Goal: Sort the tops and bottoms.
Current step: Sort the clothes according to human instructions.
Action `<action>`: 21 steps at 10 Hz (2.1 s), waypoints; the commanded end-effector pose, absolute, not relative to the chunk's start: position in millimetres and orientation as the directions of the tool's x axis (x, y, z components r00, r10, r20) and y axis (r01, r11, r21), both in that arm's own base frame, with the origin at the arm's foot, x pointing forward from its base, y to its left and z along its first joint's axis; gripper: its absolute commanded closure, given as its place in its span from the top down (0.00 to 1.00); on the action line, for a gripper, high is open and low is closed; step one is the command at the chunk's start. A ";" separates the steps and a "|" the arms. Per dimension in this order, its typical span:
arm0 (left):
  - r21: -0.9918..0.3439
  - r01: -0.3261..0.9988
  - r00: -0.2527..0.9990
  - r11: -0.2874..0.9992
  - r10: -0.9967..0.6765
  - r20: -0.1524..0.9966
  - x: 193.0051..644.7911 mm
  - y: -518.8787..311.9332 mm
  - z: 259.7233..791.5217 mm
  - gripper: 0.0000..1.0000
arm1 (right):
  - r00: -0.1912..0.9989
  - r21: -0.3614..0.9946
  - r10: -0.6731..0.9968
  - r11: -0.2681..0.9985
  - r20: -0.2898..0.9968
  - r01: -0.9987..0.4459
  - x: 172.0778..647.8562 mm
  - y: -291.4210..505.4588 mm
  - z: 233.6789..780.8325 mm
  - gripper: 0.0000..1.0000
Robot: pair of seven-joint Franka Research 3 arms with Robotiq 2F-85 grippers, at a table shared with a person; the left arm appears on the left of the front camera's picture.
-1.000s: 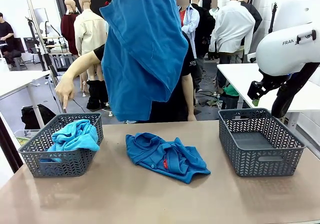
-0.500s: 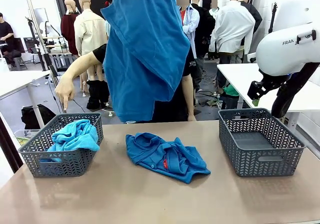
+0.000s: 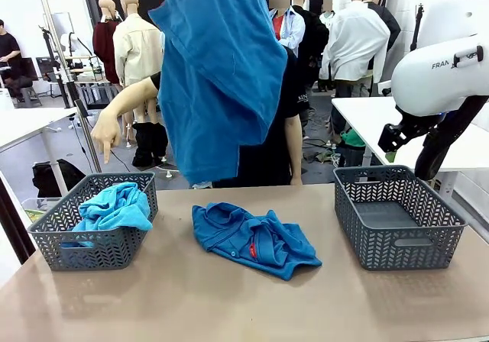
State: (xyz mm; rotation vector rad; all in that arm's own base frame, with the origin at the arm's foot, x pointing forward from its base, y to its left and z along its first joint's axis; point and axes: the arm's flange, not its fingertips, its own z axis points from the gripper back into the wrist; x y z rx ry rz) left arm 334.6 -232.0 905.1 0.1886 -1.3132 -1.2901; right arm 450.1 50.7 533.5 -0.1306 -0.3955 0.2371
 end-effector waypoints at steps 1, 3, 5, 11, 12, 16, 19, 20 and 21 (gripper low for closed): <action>0.761 0.445 -0.217 0.473 -0.767 0.604 349.6 -177.5 930.3 0.00 | 0.901 -0.186 0.245 0.964 0.357 -0.188 452.4 52.0 535.4 1.00; 0.732 0.410 -0.129 0.545 -0.759 0.638 361.7 -128.1 928.9 0.00 | 0.901 -0.186 0.245 0.964 0.357 -0.188 452.4 52.0 535.4 1.00; 0.723 0.413 -0.046 0.554 -0.780 0.624 373.9 -97.4 892.9 0.00 | 0.901 -0.186 0.245 0.964 0.357 -0.188 452.4 52.0 535.4 1.00; 0.578 0.454 0.261 0.679 -0.721 0.642 399.1 -24.0 778.5 0.00 | 0.901 -0.186 0.245 0.964 0.357 -0.188 452.4 52.0 535.4 1.00; 0.578 0.462 0.261 0.673 -0.726 0.637 400.7 -20.1 771.2 0.00 | 0.901 -0.186 0.245 0.964 0.357 -0.188 452.4 52.0 535.4 1.00; 0.561 0.491 0.261 0.667 -0.726 0.636 409.8 -16.8 768.4 0.00 | 0.901 -0.186 0.245 0.964 0.357 -0.188 452.4 52.0 535.4 1.00; 0.503 0.517 0.325 0.693 -0.702 0.634 433.0 -11.9 754.7 0.00 | 0.901 -0.186 0.245 0.964 0.357 -0.188 452.4 52.0 535.4 1.00; 0.466 0.518 0.399 0.717 -0.685 0.610 460.2 1.5 743.4 0.00 | 0.901 -0.186 0.245 0.964 0.357 -0.188 452.4 52.0 535.4 1.00; 0.412 0.530 0.457 0.741 -0.659 0.598 482.5 15.8 728.3 0.00 | 0.901 -0.186 0.245 0.964 0.357 -0.188 452.4 52.0 535.4 1.00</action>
